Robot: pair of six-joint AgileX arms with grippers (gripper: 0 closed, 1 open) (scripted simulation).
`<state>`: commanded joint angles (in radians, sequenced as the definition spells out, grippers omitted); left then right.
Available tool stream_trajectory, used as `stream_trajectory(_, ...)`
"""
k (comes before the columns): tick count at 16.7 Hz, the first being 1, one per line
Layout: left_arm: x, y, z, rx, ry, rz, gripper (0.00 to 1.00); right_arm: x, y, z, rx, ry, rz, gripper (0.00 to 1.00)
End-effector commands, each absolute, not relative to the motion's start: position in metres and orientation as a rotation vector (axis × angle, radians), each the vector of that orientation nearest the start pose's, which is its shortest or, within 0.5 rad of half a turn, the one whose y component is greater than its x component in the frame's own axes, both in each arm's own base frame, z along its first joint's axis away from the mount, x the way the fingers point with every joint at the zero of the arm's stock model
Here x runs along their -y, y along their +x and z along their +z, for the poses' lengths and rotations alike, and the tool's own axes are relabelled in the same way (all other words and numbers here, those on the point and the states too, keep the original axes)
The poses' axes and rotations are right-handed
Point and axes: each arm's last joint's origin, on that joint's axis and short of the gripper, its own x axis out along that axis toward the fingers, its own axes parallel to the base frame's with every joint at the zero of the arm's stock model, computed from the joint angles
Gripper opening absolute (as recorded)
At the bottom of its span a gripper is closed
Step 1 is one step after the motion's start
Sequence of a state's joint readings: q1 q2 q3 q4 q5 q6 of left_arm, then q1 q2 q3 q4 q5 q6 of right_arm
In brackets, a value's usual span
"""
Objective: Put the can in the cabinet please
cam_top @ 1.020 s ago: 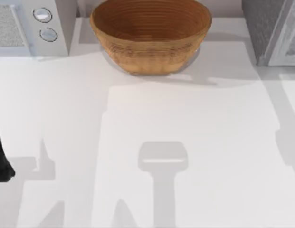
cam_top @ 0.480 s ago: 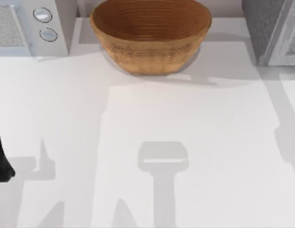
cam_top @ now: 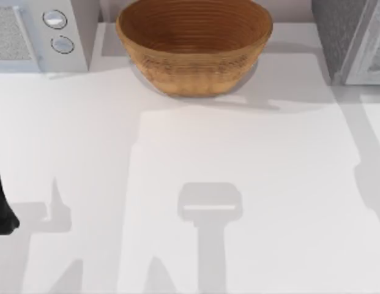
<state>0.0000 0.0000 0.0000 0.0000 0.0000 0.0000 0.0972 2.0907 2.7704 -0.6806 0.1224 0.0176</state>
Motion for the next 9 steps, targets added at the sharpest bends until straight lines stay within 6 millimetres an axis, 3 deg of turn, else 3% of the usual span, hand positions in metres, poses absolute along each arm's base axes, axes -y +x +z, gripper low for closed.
stream_trajectory(3, 0.0012, 0.1057, 0.16, 0.0, 0.0, 0.0, 1.0, -0.0449, 0.4059, 0.5303, 0.001, 0.004, -0.001, 0.98)
stream_trajectory(9, 0.0012, 0.1057, 0.16, 0.0, 0.0, 0.0, 1.0, -0.0449, 0.4059, 0.5303, 0.001, 0.004, -0.001, 1.0)
